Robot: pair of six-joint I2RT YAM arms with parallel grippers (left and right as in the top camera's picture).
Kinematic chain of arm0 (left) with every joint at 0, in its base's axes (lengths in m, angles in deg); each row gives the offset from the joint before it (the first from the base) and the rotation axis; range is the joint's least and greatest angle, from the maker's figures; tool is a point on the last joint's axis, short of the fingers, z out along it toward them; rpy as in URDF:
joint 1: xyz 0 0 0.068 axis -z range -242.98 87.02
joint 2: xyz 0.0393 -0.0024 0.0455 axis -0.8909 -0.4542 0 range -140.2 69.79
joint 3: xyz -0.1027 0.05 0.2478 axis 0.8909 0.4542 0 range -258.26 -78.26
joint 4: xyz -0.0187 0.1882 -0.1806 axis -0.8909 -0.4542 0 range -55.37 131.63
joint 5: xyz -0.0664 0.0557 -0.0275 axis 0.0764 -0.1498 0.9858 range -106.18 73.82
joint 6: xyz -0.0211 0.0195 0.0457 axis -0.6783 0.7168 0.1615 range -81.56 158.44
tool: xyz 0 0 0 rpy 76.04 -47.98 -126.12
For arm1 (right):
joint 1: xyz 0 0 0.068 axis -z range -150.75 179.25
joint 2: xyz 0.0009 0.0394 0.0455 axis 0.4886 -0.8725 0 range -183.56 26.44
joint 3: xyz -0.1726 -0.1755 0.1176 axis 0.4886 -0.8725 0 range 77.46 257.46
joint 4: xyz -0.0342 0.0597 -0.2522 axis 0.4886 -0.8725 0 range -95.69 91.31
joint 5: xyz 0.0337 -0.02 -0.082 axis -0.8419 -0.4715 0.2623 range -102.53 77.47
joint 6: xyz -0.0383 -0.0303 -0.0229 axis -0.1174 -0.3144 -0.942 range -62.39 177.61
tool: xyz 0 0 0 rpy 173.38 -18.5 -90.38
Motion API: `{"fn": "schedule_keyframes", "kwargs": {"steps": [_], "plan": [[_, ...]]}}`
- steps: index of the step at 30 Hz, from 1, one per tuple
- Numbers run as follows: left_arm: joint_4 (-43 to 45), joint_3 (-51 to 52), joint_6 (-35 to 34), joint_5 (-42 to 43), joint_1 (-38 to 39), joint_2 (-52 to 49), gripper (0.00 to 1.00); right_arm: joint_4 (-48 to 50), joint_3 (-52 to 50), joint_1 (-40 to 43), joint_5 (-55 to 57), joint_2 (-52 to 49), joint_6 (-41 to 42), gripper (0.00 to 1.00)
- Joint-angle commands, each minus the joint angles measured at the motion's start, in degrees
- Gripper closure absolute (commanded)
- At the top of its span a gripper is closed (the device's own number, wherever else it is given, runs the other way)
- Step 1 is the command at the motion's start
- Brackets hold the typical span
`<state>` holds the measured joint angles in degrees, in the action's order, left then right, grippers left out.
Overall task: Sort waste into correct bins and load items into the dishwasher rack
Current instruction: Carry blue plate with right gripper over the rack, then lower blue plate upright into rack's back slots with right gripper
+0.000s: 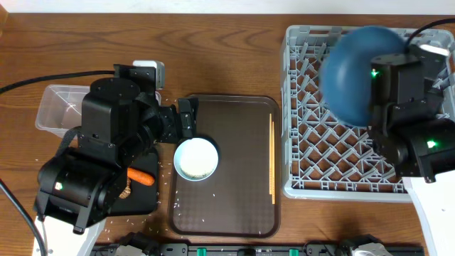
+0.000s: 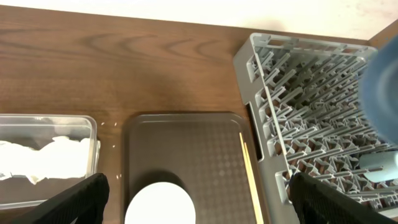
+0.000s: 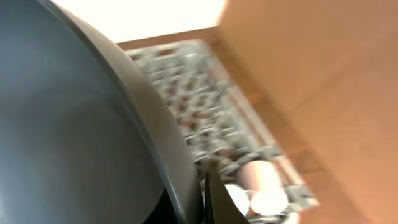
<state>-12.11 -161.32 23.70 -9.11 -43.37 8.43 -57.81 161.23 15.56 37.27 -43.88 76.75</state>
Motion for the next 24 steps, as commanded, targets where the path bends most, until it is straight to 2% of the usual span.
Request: {"fn": "schedule_keyframes", "kwargs": {"steps": [1, 5, 15, 24], "plan": [[-0.13, -0.7, 0.35, -0.68, -0.17, -0.11, 0.06, 0.44, 0.39, 1.62, 13.33, -1.42, 1.7, 0.99], [-0.17, -0.7, 0.37, -0.68, -0.17, -0.09, 0.06, 0.81, 0.39, 2.16, 20.57, -5.81, 0.9, 0.99], [-0.24, -0.7, 0.37, -0.66, -0.17, -0.11, 0.02, 9.94, 0.39, 2.05, 29.79, -19.74, -10.21, 0.99], [-0.72, -0.7, 0.35, -0.63, -0.17, -0.11, 0.02, 16.44, 0.39, 2.03, 27.34, -24.22, -18.03, 0.99]]}}
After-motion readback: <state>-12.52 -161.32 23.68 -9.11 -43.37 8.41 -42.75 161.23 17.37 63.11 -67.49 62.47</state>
